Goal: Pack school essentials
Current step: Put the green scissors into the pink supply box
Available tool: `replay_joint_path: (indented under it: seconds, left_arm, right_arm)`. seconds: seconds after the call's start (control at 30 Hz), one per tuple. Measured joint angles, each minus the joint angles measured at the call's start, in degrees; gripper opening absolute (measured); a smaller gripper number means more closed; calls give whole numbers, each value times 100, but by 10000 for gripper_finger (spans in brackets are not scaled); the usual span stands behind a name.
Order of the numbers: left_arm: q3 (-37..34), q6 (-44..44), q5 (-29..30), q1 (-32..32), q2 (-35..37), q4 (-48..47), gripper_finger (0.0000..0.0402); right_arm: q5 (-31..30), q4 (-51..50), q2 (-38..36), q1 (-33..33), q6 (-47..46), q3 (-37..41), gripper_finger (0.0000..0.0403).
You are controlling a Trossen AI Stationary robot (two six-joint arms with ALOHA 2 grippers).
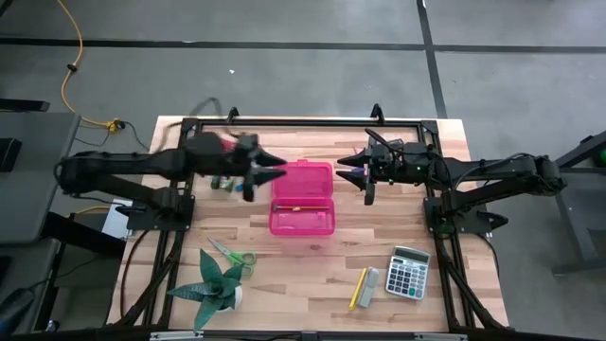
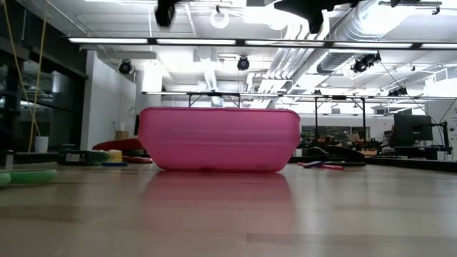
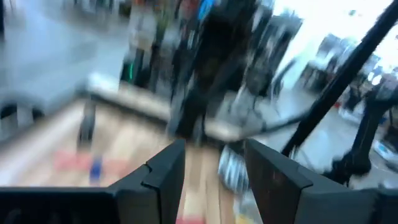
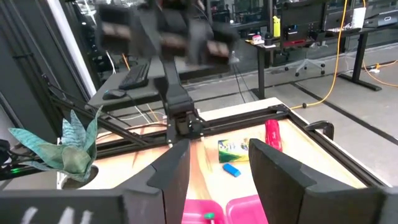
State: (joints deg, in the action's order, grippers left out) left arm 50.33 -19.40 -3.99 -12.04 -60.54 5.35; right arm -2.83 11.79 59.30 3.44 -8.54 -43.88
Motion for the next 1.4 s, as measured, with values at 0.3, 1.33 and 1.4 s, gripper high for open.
replay_joint_path:
  seconds: [0.3,1.33,1.4]
  left_arm:
    - [-321,1099,1096,855,660,769,155]
    - [-823,577,987,949,541,64,154]
    - [-678,455,975,1052,533,-1161,154]
  right_arm:
    - [0,107,-1,0,0,0,158]
    - [2,219,-1,0,2,0,158]
    - [1,219,-1,0,2,0,158]
